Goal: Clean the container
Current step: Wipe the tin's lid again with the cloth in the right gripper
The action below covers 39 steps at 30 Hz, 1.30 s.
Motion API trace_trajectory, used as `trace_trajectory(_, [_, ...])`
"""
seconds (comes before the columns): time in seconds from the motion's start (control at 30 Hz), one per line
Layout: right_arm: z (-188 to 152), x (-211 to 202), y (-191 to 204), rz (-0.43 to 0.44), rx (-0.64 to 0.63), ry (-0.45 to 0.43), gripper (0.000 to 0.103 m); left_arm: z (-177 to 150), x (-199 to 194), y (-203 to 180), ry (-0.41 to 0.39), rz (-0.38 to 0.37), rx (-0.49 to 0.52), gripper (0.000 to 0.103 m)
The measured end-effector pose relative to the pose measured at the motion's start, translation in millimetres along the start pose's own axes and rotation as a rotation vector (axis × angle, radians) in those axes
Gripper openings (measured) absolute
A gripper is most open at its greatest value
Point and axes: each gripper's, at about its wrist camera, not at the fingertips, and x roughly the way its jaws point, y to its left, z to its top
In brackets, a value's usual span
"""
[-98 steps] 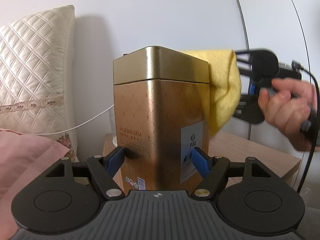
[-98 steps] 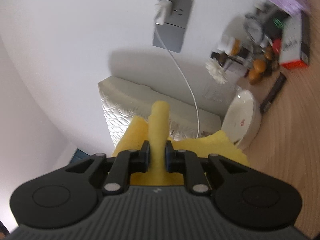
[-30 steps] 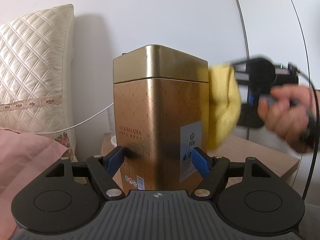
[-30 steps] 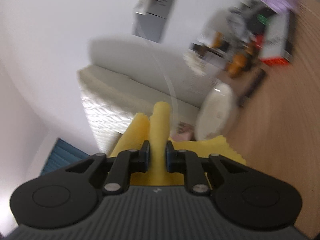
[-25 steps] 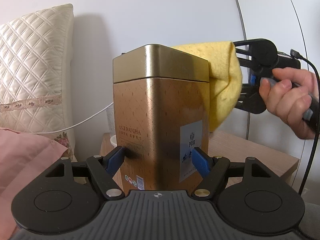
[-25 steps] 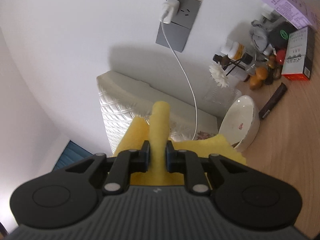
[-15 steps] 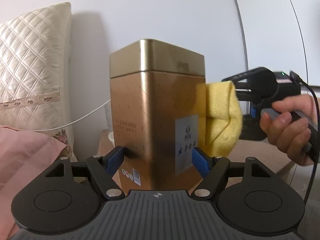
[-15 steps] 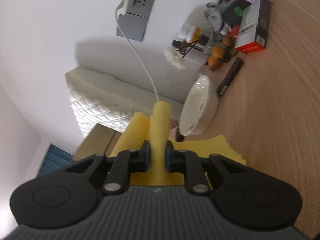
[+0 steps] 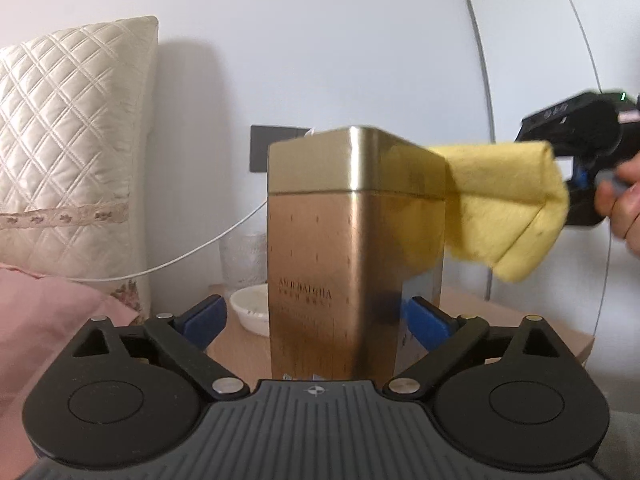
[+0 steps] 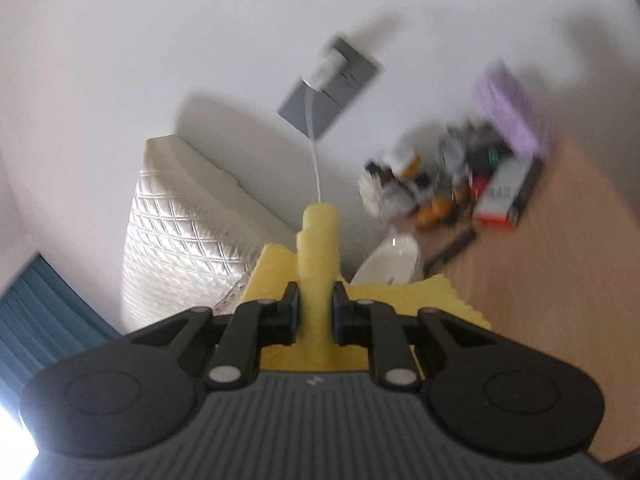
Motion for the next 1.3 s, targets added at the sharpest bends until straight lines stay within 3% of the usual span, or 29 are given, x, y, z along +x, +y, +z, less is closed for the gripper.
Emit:
trace_trajectory(0.23, [13.0, -14.6, 82.5, -0.064, -0.319, 0.017, 0.018, 0.7, 17.6, 3.5, -0.015, -0.038, 0.025, 0.102])
trace_trajectory(0.37, [4.3, 21.7, 118.4, -0.136, -0.534, 0.096, 0.017, -1.5, 27.0, 2.4, -0.022, -0.037, 0.016, 0.102])
trace_trajectory(0.43, [-3.2, 43.6, 124.6, -0.167, -0.605, 0.136, 0.017, -3.8, 27.9, -2.2, -0.024, -0.032, 0.027, 0.093])
trace_trajectory(0.57, [-17.5, 79.6, 126.4, -0.211, -0.726, 0.181, 0.017, -6.8, 27.5, -9.7, -0.027, -0.003, 0.085, 0.087])
trace_trajectory(0.8, [-30.5, 94.4, 141.0, -0.143, -0.758, 0.213, 0.018, -8.0, 31.1, -7.8, -0.034, 0.018, 0.09, 0.086])
trace_trajectory(0.97, [-42.1, 77.9, 153.4, -0.113, -0.793, 0.247, 0.018, -12.4, 6.1, -25.3, -0.036, 0.027, 0.097, 0.086])
trace_trajectory(1.17, [-22.6, 64.3, 137.5, -0.171, -0.829, 0.238, 0.018, -13.3, -5.3, -34.1, -0.031, 0.04, 0.113, 0.083])
trace_trajectory(1.3, [-7.6, 77.3, 123.0, -0.176, -0.758, 0.222, 0.018, -13.3, -6.4, -33.1, -0.028, 0.051, 0.093, 0.083])
